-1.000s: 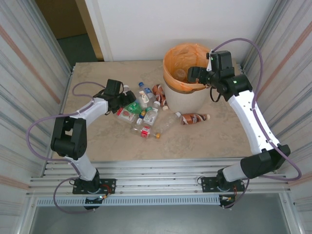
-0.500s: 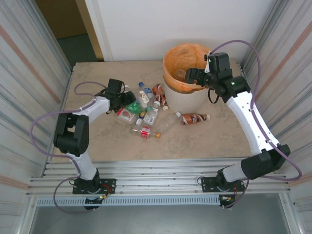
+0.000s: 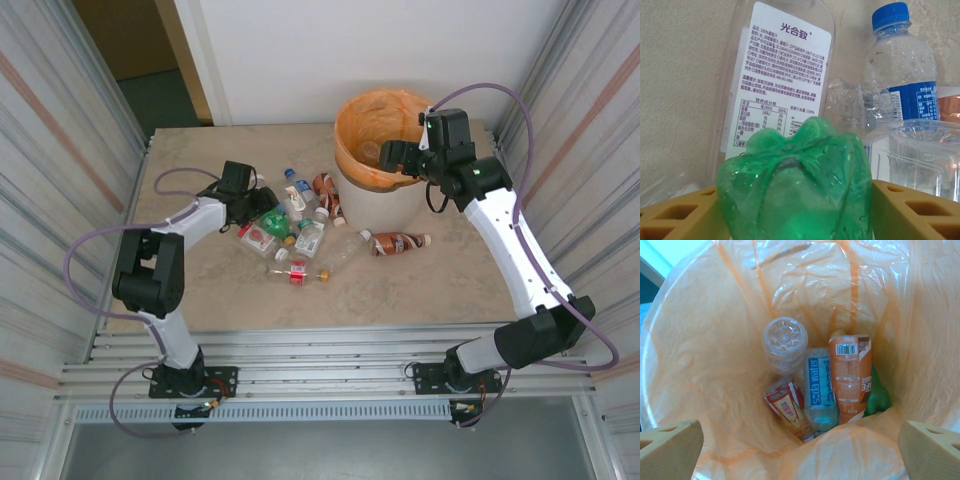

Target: Put the plastic bottles in the bin

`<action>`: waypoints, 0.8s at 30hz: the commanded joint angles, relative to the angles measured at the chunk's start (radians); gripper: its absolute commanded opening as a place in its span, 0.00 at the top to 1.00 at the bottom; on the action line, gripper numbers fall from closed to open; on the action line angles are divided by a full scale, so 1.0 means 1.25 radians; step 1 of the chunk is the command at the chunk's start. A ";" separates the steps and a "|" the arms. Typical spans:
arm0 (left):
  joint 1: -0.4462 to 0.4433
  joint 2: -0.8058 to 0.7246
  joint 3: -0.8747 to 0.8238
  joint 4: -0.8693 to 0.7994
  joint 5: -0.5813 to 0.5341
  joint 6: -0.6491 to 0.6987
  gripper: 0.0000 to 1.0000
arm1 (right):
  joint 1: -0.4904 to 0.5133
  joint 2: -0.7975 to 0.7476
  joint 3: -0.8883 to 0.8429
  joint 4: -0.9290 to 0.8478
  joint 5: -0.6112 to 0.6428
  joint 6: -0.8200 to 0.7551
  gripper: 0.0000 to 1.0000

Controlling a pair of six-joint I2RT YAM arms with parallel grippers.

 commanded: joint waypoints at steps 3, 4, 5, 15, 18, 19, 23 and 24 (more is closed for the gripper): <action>0.012 0.007 0.023 0.016 0.018 -0.012 0.39 | 0.005 -0.027 -0.016 0.017 0.006 0.011 0.02; 0.012 0.006 0.023 0.018 0.021 -0.013 0.40 | 0.006 -0.028 -0.017 0.018 0.006 0.012 0.02; 0.012 0.005 0.023 0.021 0.021 -0.014 0.40 | 0.006 -0.029 -0.017 0.019 0.004 0.011 0.02; 0.018 -0.025 0.014 0.036 0.034 -0.022 0.53 | 0.012 -0.044 -0.031 0.036 -0.007 0.007 0.02; 0.020 -0.048 0.004 0.041 0.046 -0.023 0.57 | 0.025 -0.056 -0.044 0.046 -0.008 0.001 0.02; 0.021 -0.059 -0.002 0.043 0.050 -0.023 0.57 | 0.032 -0.061 -0.050 0.048 -0.009 -0.003 0.02; 0.025 -0.103 -0.024 0.042 0.071 -0.017 0.58 | 0.076 -0.079 -0.071 0.057 -0.011 -0.023 0.02; 0.026 -0.115 -0.030 0.042 0.076 -0.016 0.58 | 0.090 -0.084 -0.076 0.061 -0.011 -0.028 0.02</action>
